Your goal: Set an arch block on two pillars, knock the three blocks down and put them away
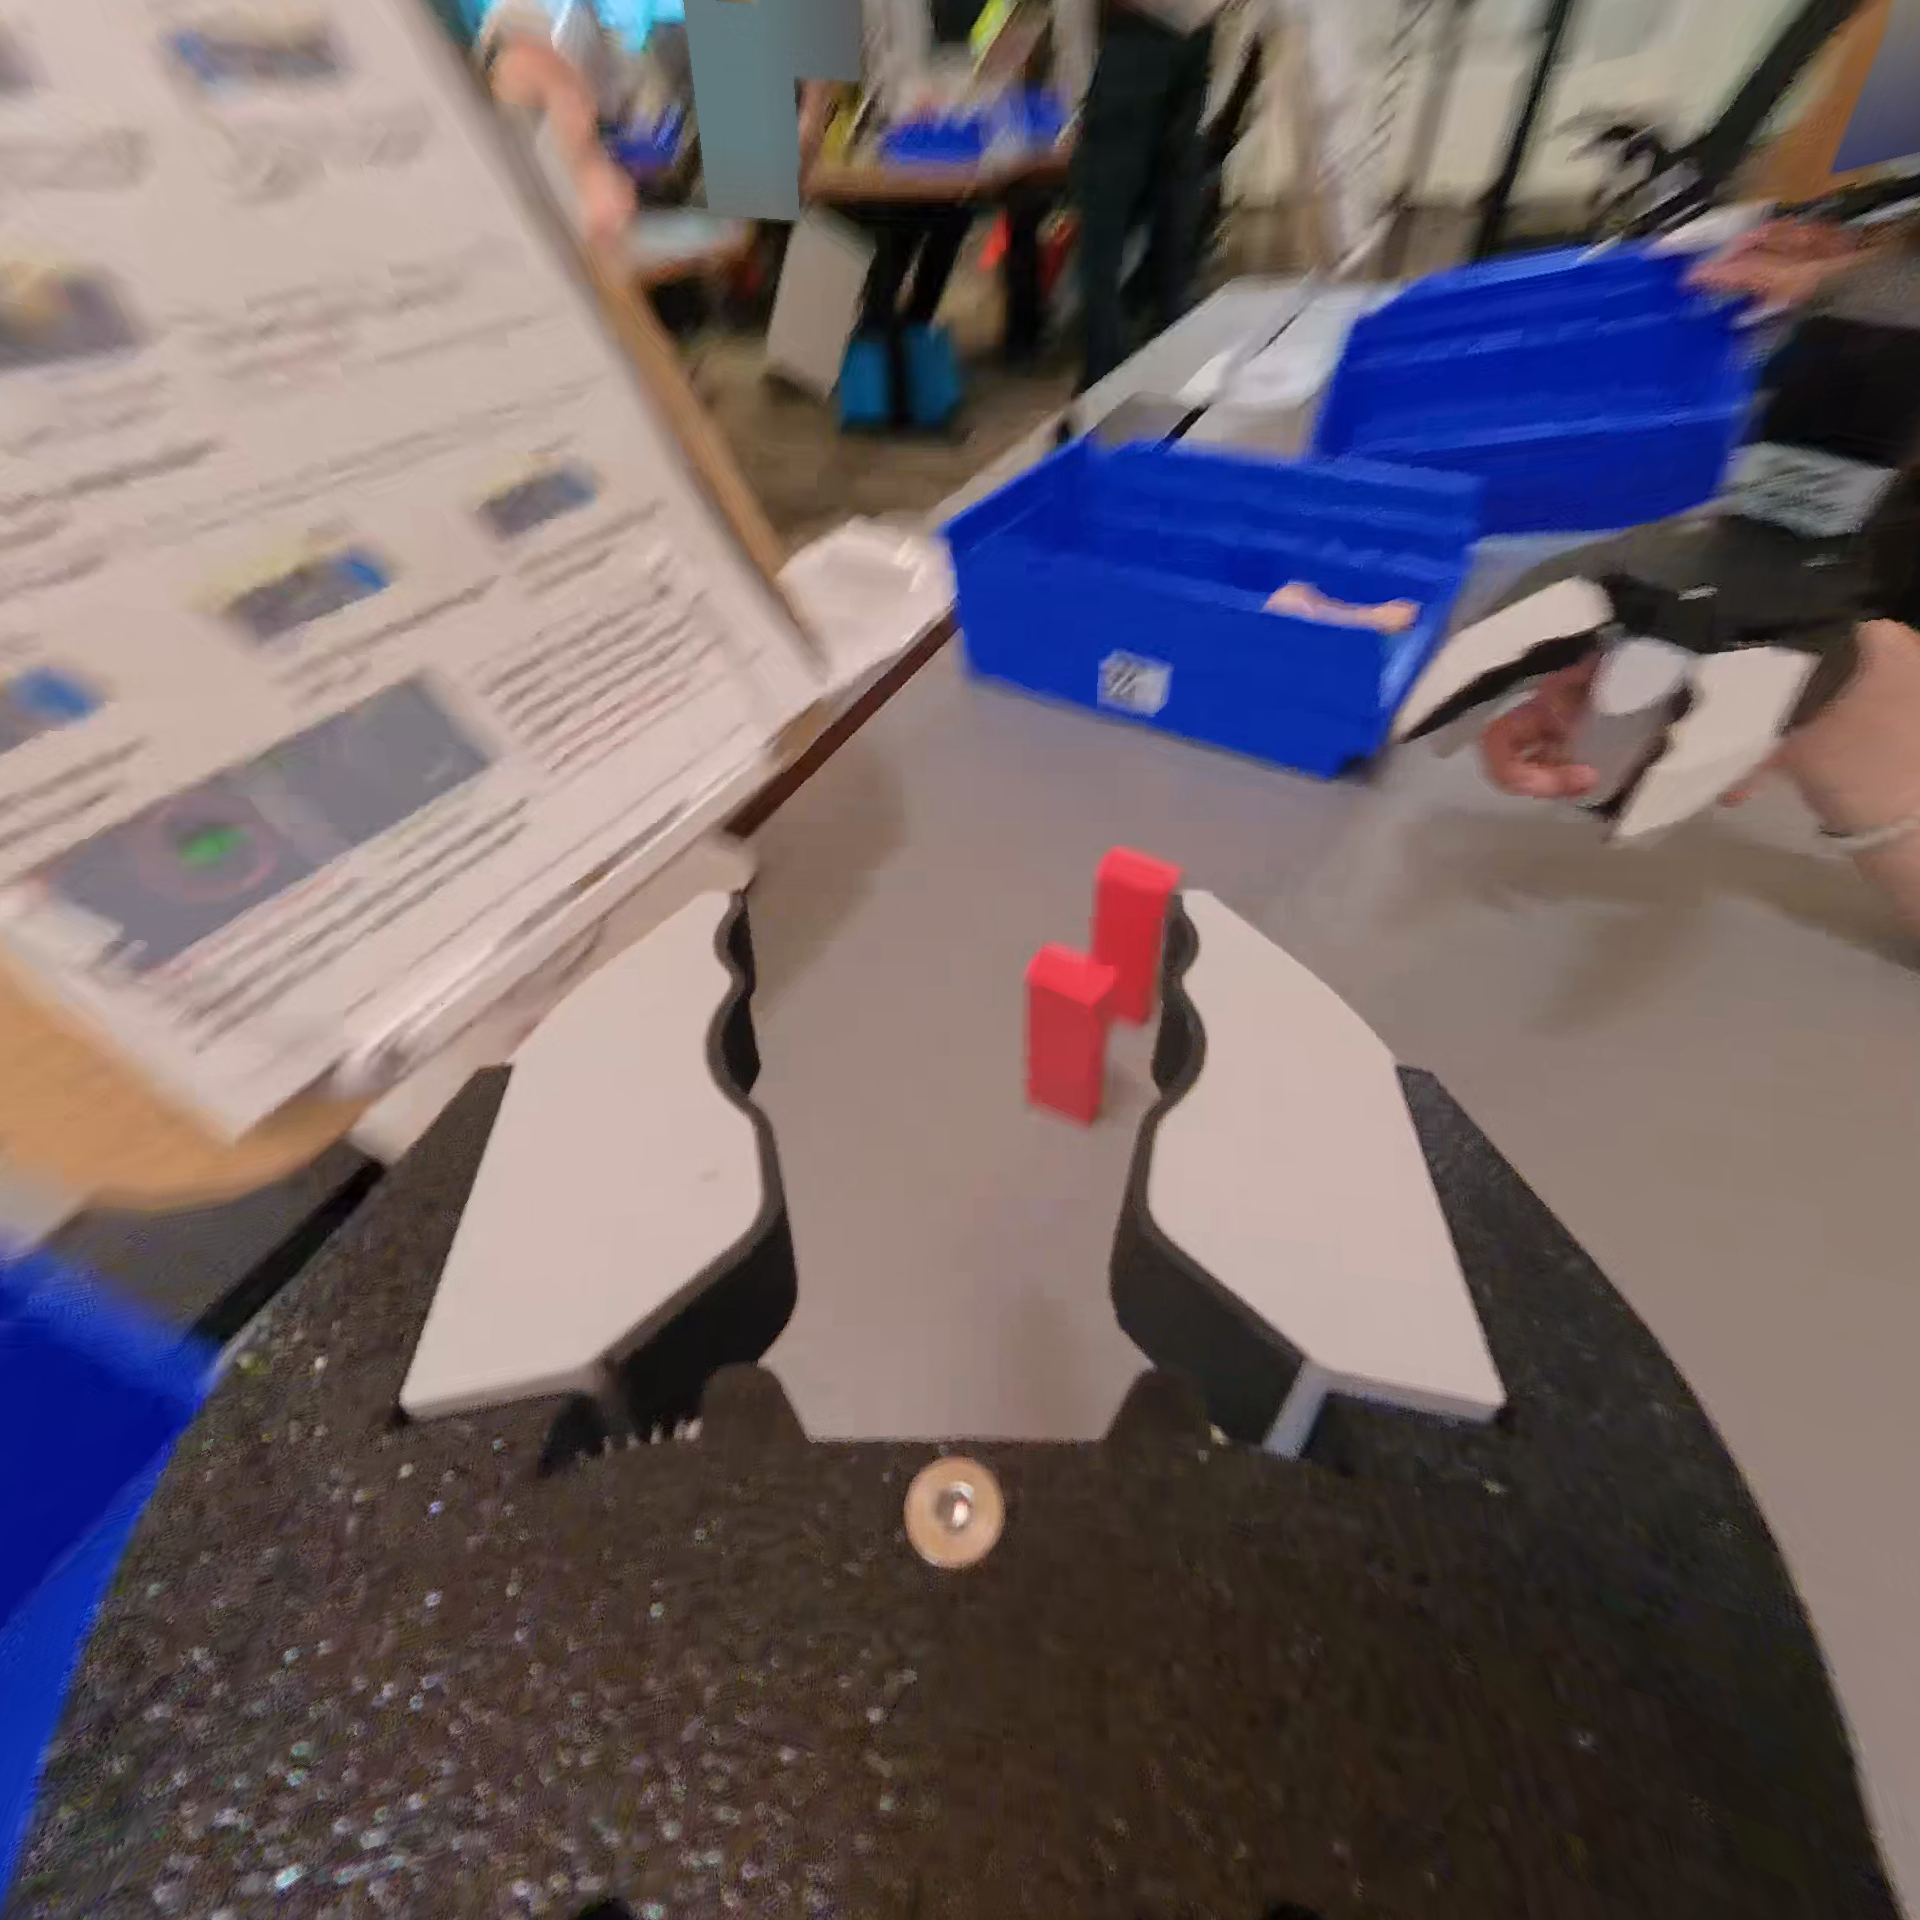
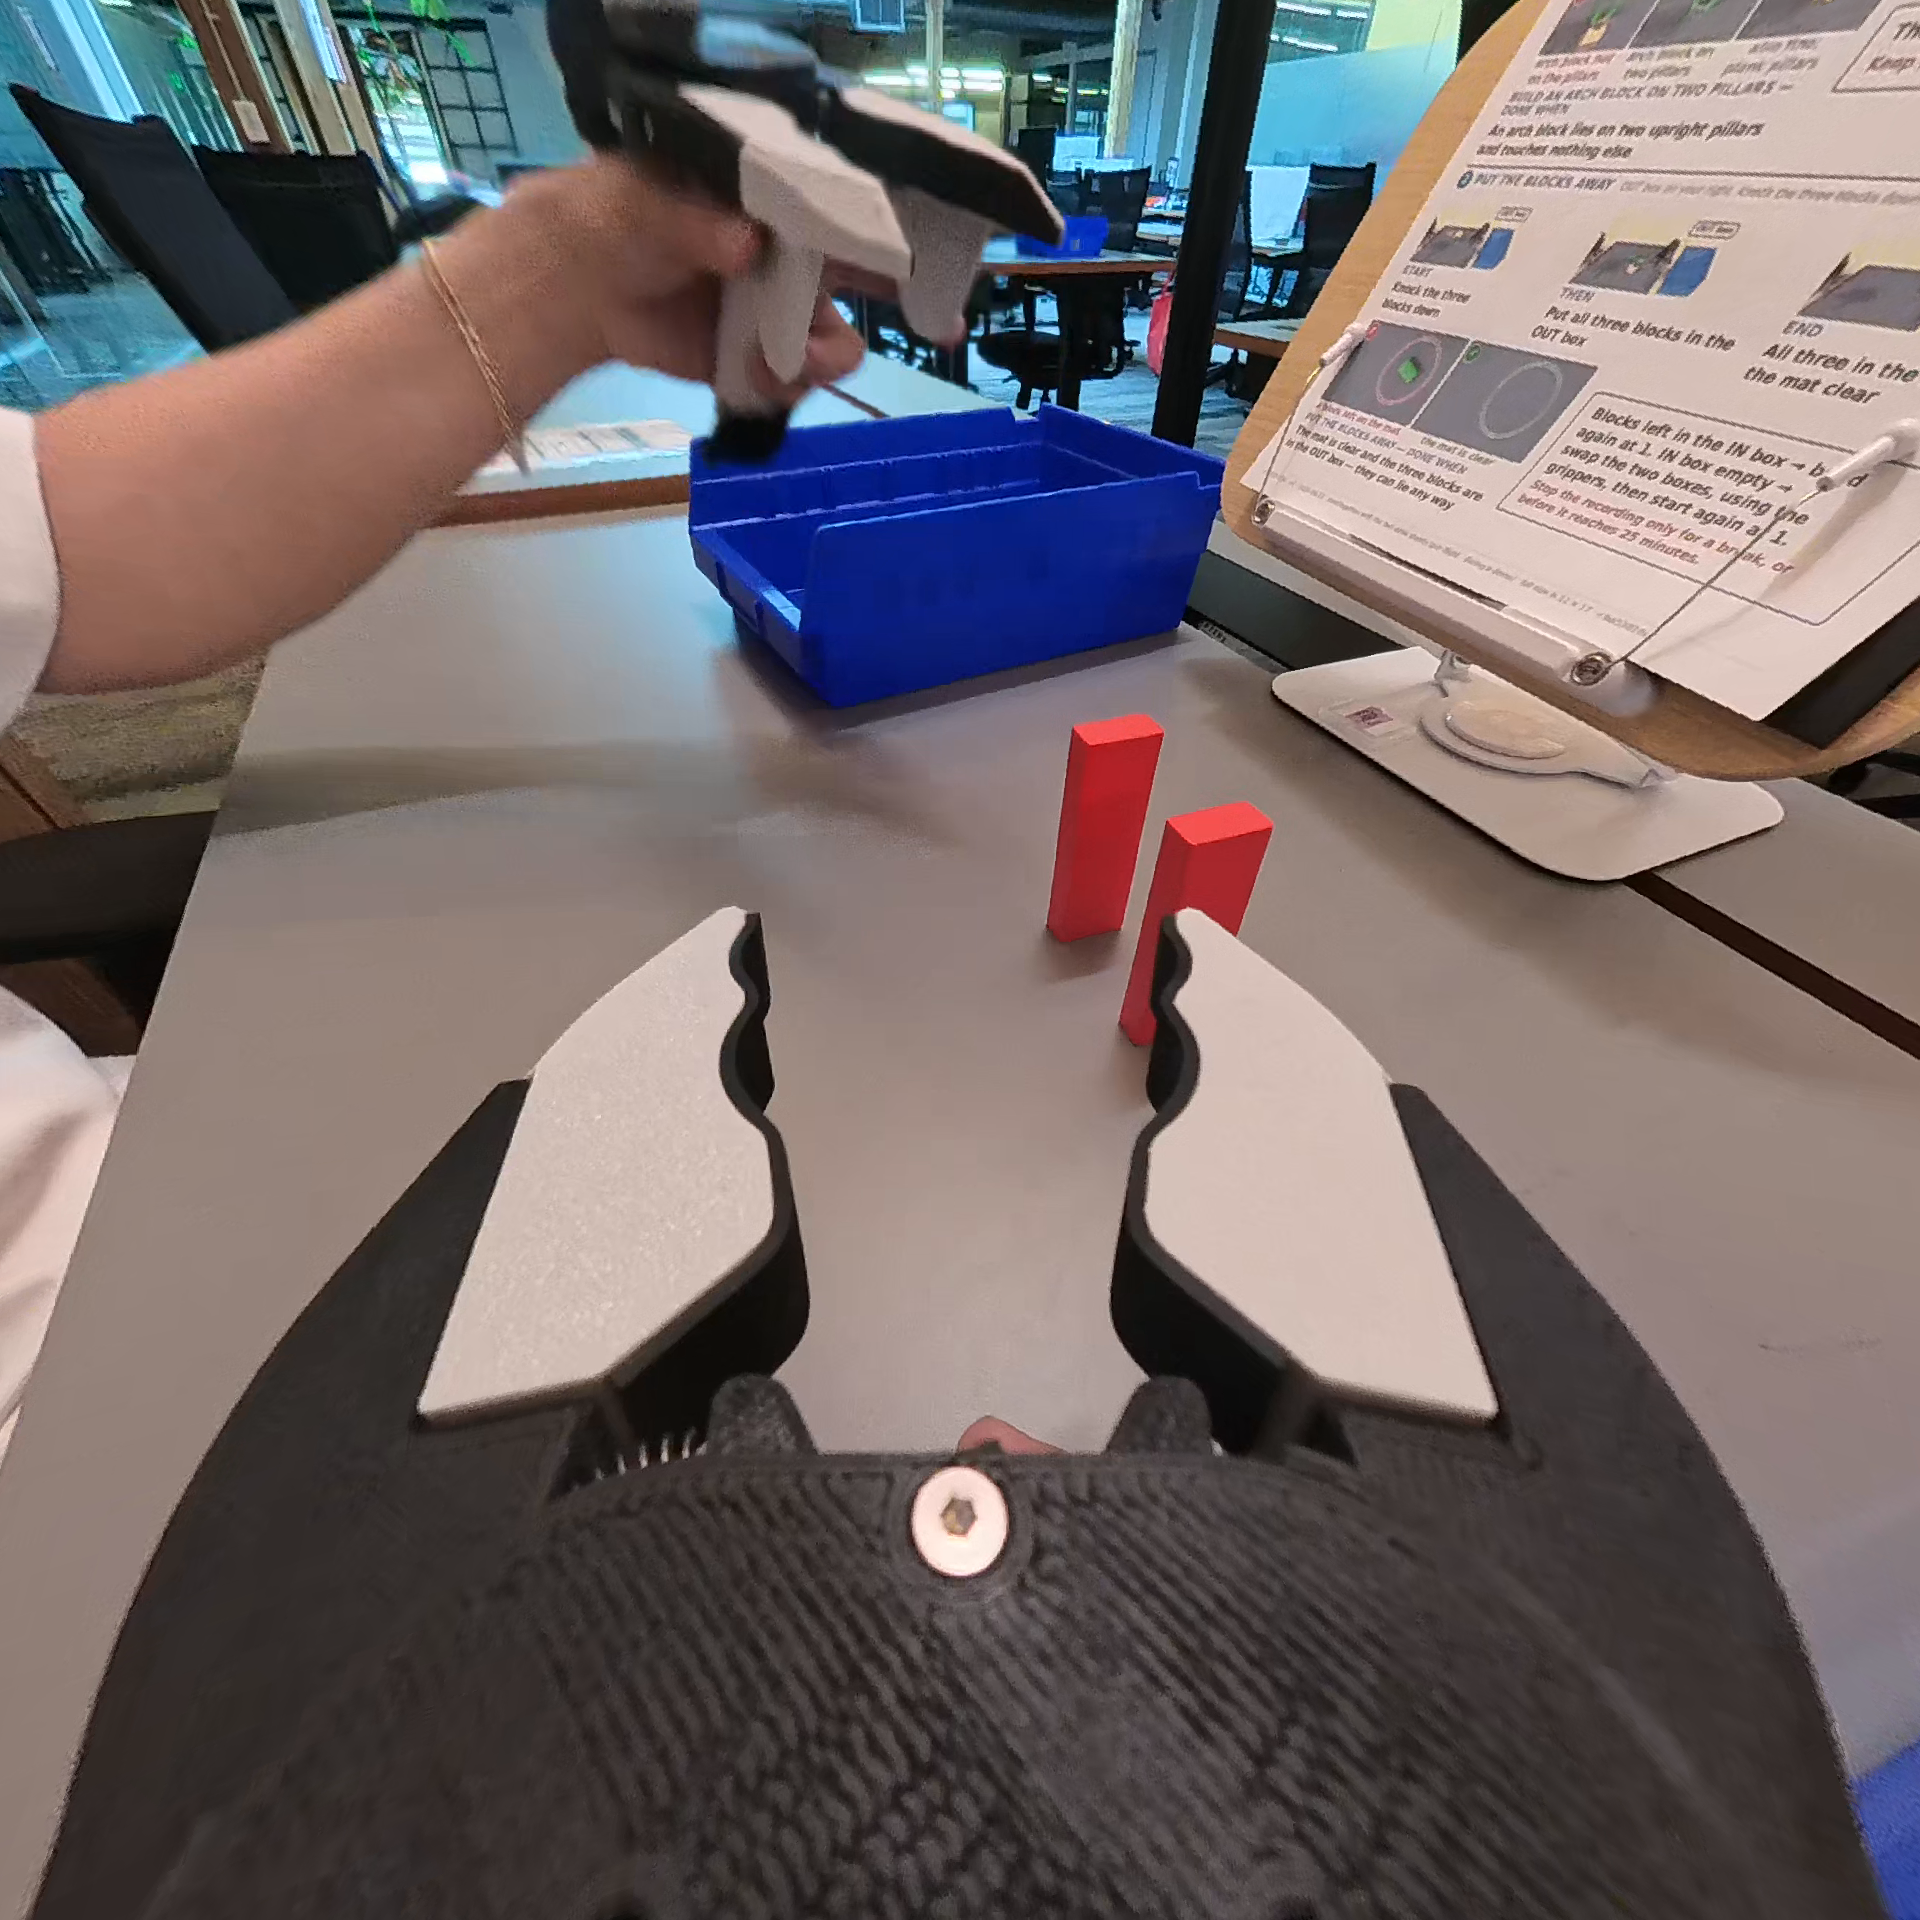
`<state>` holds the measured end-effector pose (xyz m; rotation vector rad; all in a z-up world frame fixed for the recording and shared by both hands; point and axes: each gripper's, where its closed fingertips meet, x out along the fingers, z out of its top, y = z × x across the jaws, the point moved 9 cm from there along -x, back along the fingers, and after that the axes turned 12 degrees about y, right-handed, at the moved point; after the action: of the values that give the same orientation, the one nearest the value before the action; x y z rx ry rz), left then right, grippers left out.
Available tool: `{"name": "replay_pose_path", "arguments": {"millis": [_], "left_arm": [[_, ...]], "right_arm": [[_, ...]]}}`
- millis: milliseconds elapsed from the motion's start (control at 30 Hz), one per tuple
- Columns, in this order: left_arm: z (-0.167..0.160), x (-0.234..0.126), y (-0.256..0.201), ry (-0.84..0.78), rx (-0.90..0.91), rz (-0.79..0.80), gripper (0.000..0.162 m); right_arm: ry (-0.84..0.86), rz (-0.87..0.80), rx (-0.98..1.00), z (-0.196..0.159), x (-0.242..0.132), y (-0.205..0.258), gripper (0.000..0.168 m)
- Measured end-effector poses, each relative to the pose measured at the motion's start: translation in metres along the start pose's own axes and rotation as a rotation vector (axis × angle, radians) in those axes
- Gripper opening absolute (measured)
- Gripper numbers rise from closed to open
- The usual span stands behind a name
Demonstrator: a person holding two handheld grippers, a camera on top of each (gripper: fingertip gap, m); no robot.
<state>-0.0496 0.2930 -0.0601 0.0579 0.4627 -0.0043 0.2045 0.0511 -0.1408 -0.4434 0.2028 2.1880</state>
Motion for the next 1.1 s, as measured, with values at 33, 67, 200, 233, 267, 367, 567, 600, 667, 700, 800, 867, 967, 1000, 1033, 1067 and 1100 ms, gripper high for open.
{"name": "replay_pose_path", "arguments": {"millis": [33,67,200,233,267,367,567,600,667,700,800,867,967,1000,1033,1067,1100], "left_arm": [[0.001,-0.014,0.011,0.088,-0.057,0.058,0.074],[0.001,-0.029,0.025,0.182,-0.124,0.128,0.074],[-0.025,-0.078,0.082,0.569,-0.449,0.324,0.073],[-0.035,-0.084,0.095,0.656,-0.549,0.332,0.073],[-0.045,-0.088,0.106,0.727,-0.632,0.327,0.074],[-0.075,-0.085,0.129,0.867,-0.821,0.249,0.072],[-0.121,-0.054,0.145,1.147,-0.974,0.179,0.068],[-0.125,-0.048,0.145,1.169,-0.988,0.167,0.067],[-0.132,-0.036,0.145,1.220,-0.968,0.174,0.066],[-0.135,-0.032,0.145,1.259,-0.952,0.191,0.066],[-0.144,-0.025,0.148,1.343,-0.940,0.254,0.063],[-0.150,-0.021,0.149,1.361,-0.963,0.258,0.061],[-0.160,-0.019,0.147,1.385,-0.997,0.224,0.046],[-0.164,-0.019,0.147,1.398,-1.002,0.220,0.045],[-0.167,-0.020,0.146,1.404,-1.009,0.217,0.042],[-0.169,-0.020,0.146,1.404,-1.016,0.212,0.042],[-0.171,-0.019,0.145,1.396,-1.020,0.205,0.041]], "right_arm": [[-0.001,-0.001,-0.002,0.001,0.000,0.000,0.072],[-0.003,-0.001,-0.004,0.001,0.000,0.001,0.072],[-0.004,-0.004,-0.010,0.003,0.001,0.002,0.072],[-0.001,-0.001,-0.010,0.003,0.002,0.002,0.072],[0.002,0.001,-0.012,0.003,0.003,0.002,0.072],[0.013,0.007,-0.015,0.002,0.006,0.002,0.072],[0.033,0.011,-0.017,-0.001,0.007,0.003,0.072],[0.037,0.010,-0.016,-0.001,0.007,0.002,0.072],[0.039,0.005,-0.012,-0.002,0.006,0.001,0.072],[0.036,0.006,-0.010,-0.002,0.005,0.001,0.072],[0.024,0.013,-0.001,-0.003,0.004,0.000,0.072],[0.025,0.019,0.002,-0.004,0.005,0.000,0.072],[0.040,0.026,-0.005,-0.006,0.007,0.000,0.072],[0.044,0.025,-0.008,-0.006,0.008,0.000,0.072],[0.047,0.023,-0.008,-0.006,0.008,0.000,0.072],[0.049,0.021,-0.009,-0.006,0.009,0.000,0.072],[0.050,0.021,-0.009,-0.007,0.009,0.000,0.072]]}}
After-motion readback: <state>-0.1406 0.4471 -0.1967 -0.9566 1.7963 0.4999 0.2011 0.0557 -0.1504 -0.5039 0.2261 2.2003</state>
